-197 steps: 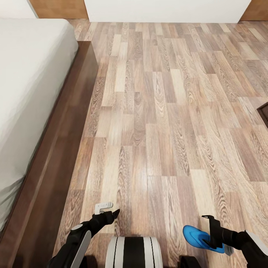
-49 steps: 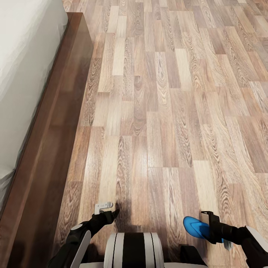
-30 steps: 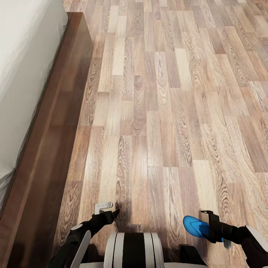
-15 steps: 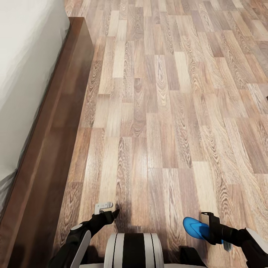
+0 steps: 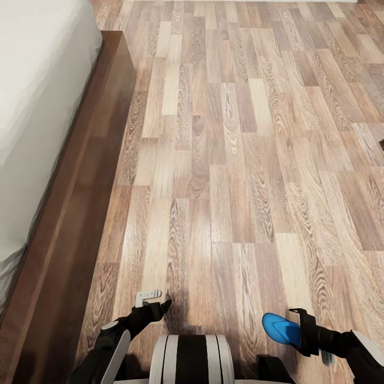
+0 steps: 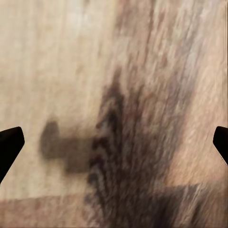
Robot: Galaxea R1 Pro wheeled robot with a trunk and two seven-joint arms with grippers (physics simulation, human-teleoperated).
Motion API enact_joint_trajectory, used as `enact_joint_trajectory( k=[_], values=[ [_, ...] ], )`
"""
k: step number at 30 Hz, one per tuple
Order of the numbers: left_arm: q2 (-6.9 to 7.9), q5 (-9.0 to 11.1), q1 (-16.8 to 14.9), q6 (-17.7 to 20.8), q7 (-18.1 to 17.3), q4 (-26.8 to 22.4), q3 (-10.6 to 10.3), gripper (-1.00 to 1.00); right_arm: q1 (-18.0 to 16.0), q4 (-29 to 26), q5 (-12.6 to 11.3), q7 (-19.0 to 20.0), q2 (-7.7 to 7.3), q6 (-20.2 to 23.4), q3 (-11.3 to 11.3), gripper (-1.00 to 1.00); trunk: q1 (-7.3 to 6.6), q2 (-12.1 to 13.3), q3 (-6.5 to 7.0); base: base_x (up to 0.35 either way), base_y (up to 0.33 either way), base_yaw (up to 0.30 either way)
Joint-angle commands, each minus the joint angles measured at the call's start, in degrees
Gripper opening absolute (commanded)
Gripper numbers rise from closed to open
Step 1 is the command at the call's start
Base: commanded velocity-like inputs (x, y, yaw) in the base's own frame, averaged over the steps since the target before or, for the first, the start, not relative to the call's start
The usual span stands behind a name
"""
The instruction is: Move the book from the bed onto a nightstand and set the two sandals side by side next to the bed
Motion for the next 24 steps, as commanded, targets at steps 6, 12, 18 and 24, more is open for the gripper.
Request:
enact_joint_trajectory(
  k=[6, 12, 18, 24],
  values=[
    [-0.01, 0.34, -0.01, 0.37, -0.08, -0.06, 0.06, 1.0, -0.02, -0.05, -0.33, -0.49, 0.02, 0.13, -0.21, 1.0, -0.01, -0.01, -0.02, 0.0, 0.0, 0.0],
    [-0.01, 0.34, -0.01, 0.37, -0.09, -0.06, 0.06, 1.0, -0.03, -0.06, -0.34, -0.49, 0.02, 0.13, -0.21, 1.0, -0.01, -0.01, -0.02, 0.0, 0.0, 0.0],
    [-0.01, 0.34, -0.01, 0.37, -0.08, -0.06, 0.06, 1.0, -0.03, -0.06, -0.34, -0.49, 0.02, 0.13, -0.21, 1.0, -0.01, -0.01, -0.02, 0.0, 0.0, 0.0],
    [-0.01, 0.34, -0.01, 0.33, -0.09, -0.06, 0.06, 1.0, -0.03, -0.05, -0.34, -0.49, 0.02, 0.13, -0.21, 1.0, -0.01, -0.01, -0.02, 0.0, 0.0, 0.0]
  ],
)
